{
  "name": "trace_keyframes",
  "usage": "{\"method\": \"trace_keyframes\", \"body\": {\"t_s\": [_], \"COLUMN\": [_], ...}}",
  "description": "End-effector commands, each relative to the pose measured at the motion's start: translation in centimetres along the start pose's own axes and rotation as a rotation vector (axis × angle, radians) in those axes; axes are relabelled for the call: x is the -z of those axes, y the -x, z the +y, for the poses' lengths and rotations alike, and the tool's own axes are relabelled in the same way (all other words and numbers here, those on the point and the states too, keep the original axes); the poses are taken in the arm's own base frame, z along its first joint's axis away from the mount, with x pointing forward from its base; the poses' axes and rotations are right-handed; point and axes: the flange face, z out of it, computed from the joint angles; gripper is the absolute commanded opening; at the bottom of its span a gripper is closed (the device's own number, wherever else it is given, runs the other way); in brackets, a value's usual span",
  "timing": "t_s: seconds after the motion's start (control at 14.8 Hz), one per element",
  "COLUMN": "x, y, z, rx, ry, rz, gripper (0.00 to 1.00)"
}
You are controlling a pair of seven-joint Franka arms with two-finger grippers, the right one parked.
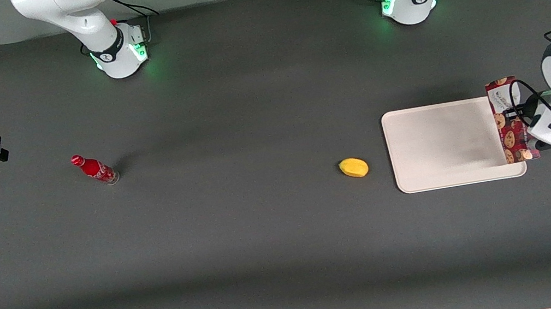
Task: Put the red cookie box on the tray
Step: 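Carry the held cookie box over the white tray and lower it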
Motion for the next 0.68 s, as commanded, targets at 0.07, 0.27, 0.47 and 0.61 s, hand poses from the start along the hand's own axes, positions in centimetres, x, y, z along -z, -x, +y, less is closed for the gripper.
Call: {"method": "trace_keyframes", "body": {"t_s": [0.07,0.27,0.47,0.61], "x": [-1.6,-2.0,-1.0,2.7], "y": [1.6,1.0,1.3,1.7], "z": [0.0,0.0,0.0,-0.1], "rx": [-0.042,-0.041,-0.036,-0.038], "ry": [0.012,0.006,0.026,0.038], "rz": [0.074,0.098,0.078,0.056], "gripper": [0.0,0.79,1.0,1.0]}}
